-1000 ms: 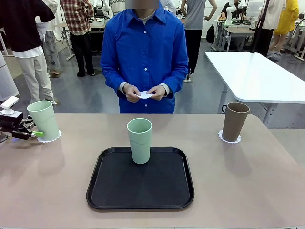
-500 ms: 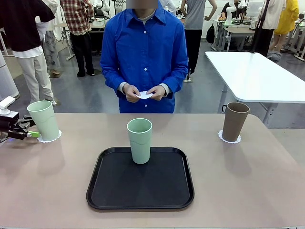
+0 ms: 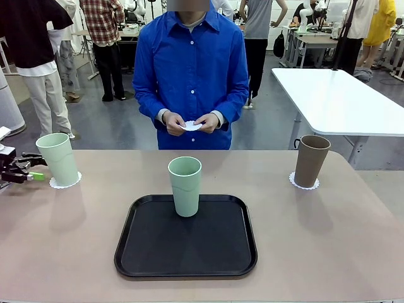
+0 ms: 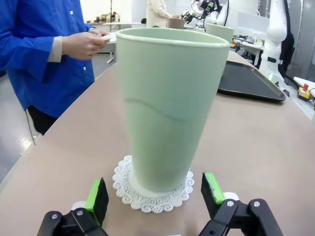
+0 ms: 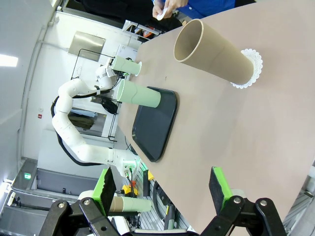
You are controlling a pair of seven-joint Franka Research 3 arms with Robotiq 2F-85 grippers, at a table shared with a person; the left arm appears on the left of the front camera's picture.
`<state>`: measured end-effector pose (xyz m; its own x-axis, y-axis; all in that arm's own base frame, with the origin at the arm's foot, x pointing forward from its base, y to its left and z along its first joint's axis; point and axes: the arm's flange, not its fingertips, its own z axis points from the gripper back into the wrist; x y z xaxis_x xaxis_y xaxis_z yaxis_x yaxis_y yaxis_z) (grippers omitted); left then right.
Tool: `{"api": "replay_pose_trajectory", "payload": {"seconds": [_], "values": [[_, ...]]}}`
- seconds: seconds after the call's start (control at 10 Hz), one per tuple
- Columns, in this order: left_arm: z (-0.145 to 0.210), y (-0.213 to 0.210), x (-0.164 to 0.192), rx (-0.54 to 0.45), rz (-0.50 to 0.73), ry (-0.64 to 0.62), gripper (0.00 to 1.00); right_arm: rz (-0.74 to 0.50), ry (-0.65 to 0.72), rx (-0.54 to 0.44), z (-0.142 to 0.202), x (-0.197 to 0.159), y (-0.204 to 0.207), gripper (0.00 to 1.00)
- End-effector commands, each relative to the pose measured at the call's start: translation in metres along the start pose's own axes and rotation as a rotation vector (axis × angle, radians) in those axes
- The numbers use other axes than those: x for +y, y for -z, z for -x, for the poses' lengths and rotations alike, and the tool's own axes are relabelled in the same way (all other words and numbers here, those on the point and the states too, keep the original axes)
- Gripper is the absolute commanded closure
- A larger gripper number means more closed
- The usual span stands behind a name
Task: Place coasters on the table and set cups on them.
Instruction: Take one Reusable plastic cup from the Flat Tray and place it on a coaster set by the human.
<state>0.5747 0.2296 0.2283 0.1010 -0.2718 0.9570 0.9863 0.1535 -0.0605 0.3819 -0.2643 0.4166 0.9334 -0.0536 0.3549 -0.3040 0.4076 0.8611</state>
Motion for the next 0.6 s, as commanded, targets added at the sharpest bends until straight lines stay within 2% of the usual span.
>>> {"api": "replay_pose_trajectory", "payload": {"seconds": [0.0, 0.1, 0.2, 0.3, 0.5], "values": [[-0.029, -0.022, -0.009, 0.138, -0.098, -0.056, 0.00, 0.014, 0.004, 0.008, 0.000, 0.002, -0.001, 0.00], [-0.053, -0.034, -0.022, 0.284, -0.229, -0.122, 0.00, 0.014, 0.004, 0.008, 0.000, 0.002, -0.001, 0.00], [-0.083, -0.049, -0.040, 0.371, -0.337, -0.182, 0.00, 0.014, 0.004, 0.008, 0.000, 0.002, -0.001, 0.00], [-0.105, -0.053, -0.057, 0.418, -0.408, -0.215, 0.00, 0.014, 0.004, 0.008, 0.000, 0.002, -0.001, 0.00], [-0.142, -0.054, -0.090, 0.568, -0.463, -0.245, 0.00, 0.014, 0.004, 0.008, 0.000, 0.002, -0.001, 0.00]]}}
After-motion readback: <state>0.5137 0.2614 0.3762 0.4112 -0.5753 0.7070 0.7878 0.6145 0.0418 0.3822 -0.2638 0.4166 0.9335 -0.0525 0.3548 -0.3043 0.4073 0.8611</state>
